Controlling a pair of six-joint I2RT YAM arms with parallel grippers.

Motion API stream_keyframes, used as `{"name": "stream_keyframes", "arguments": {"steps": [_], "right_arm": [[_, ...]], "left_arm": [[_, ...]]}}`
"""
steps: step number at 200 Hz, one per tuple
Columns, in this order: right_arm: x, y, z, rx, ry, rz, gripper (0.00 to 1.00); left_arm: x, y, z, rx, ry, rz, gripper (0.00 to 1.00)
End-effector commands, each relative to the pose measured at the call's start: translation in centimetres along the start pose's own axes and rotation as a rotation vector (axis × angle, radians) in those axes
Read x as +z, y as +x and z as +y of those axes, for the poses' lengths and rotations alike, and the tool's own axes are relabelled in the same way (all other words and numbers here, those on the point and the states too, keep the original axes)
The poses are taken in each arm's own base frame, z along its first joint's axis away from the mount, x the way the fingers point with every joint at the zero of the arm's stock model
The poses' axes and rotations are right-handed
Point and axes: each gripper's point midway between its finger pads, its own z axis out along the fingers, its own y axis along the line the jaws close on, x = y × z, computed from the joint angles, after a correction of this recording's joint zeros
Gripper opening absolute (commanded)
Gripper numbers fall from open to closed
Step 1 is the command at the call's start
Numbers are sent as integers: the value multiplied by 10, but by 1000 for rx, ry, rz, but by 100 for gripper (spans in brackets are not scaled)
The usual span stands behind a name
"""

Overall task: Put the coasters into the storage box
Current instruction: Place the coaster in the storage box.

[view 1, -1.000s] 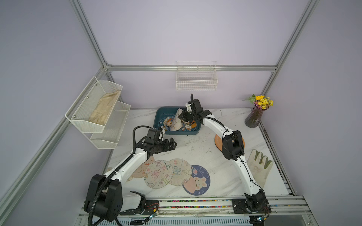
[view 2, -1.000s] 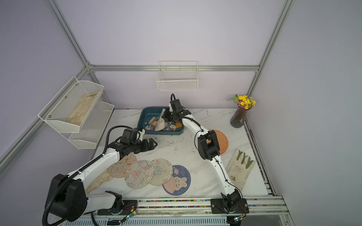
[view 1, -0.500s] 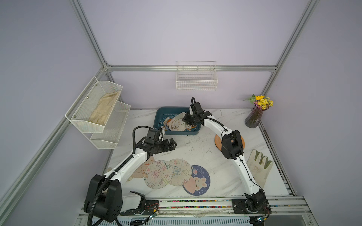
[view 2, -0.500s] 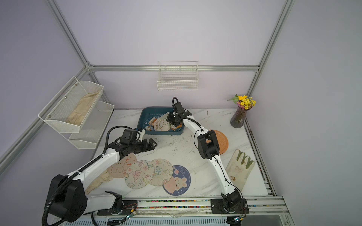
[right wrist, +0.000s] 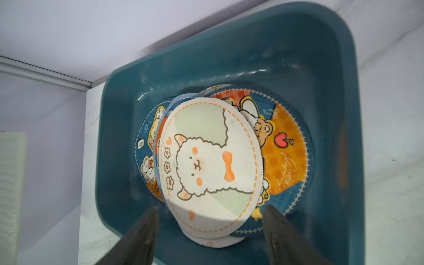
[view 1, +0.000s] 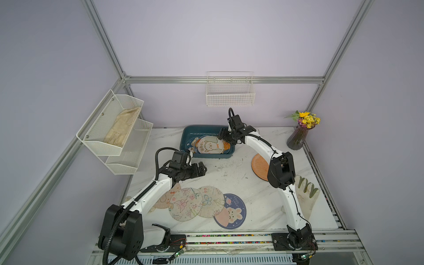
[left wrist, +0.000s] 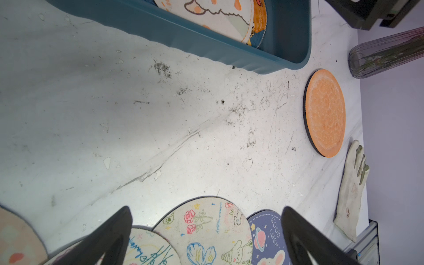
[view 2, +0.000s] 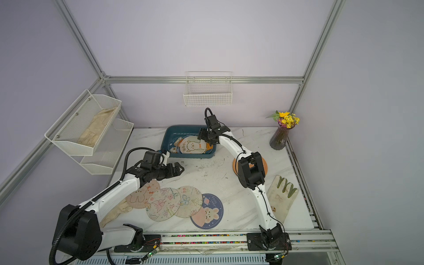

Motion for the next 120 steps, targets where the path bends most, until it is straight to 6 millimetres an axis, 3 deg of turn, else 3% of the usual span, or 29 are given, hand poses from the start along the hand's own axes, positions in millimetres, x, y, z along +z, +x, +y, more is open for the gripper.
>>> {"name": "stream_keyframes", "arguments": {"steps": [1, 29, 66, 120], "right_arm": [[-24, -7, -17, -14, 50, -23, 75], [-47, -11, -53, 5, 102, -36, 78], [-84, -11, -118, 78, 187, -46, 80], [-138, 4, -255, 246, 413, -64, 85]], "left_arm": [[0, 1, 1, 12, 9, -6, 100], [1, 1, 1, 13, 10, -5, 100], [2, 2, 0, 13, 15, 0, 100], [4, 2, -1, 10, 23, 5, 100]]}}
